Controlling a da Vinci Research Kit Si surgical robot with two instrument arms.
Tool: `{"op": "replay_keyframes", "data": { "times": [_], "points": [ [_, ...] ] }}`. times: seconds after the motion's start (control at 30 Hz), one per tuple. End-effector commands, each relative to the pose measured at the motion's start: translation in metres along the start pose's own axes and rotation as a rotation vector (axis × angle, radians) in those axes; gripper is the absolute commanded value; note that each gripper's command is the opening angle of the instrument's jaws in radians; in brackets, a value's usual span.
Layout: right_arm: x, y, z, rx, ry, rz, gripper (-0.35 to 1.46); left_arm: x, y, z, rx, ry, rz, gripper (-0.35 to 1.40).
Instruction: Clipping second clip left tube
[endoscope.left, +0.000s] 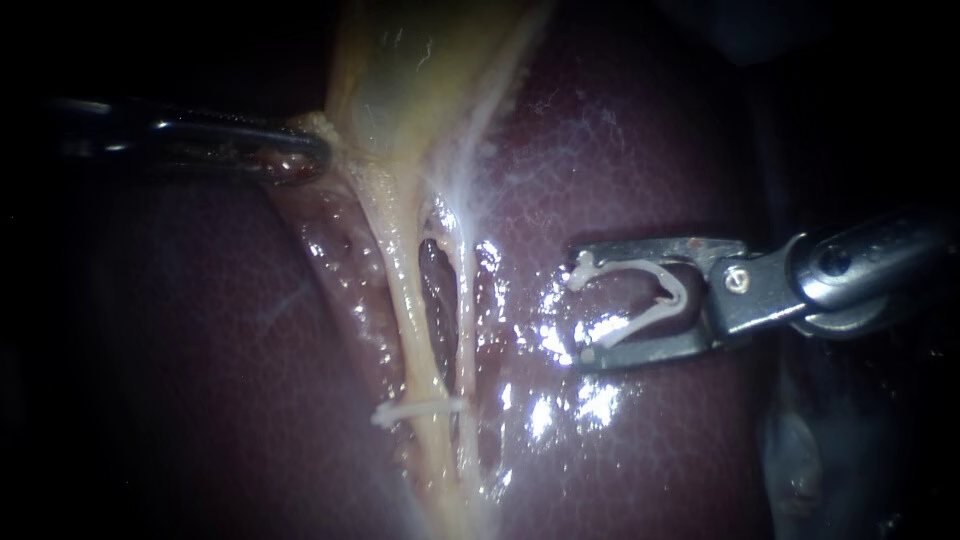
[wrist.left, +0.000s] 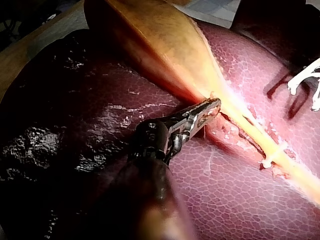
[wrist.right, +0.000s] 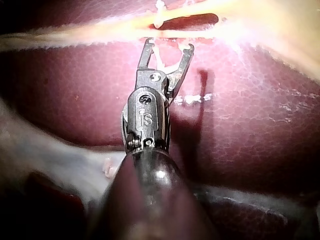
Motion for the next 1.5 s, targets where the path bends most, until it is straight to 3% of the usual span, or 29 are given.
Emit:
{"op": "replay_keyframes", "data": {
  "times": [0.03,0.43,0.87,1.1,1.5],
  "points": [
    [0.0001,-0.0002,0.0001,0.002,0.002,0.014,0.5,0.0,0.0,0.0,-0.001,0.0,0.0,-0.35],
    [0.0005,-0.0006,0.0031,0.05,0.028,0.171,0.5,0.0001,-0.0001,0.0002,-0.002,0.0,0.001,-0.35],
    [-0.0009,-0.0014,0.0082,0.119,0.08,0.331,0.5,0.0002,-0.0001,0.0003,-0.002,0.0,0.001,-0.35],
    [-0.0025,-0.0013,0.01,0.139,0.086,0.393,0.5,0.0002,-0.0001,0.0003,-0.003,0.0,0.002,-0.35],
    [-0.0072,-0.0005,0.0126,0.188,0.086,0.488,0.5,0.0004,-0.0002,0.0004,-0.004,0.0,0.002,-0.35]
  ]
}}
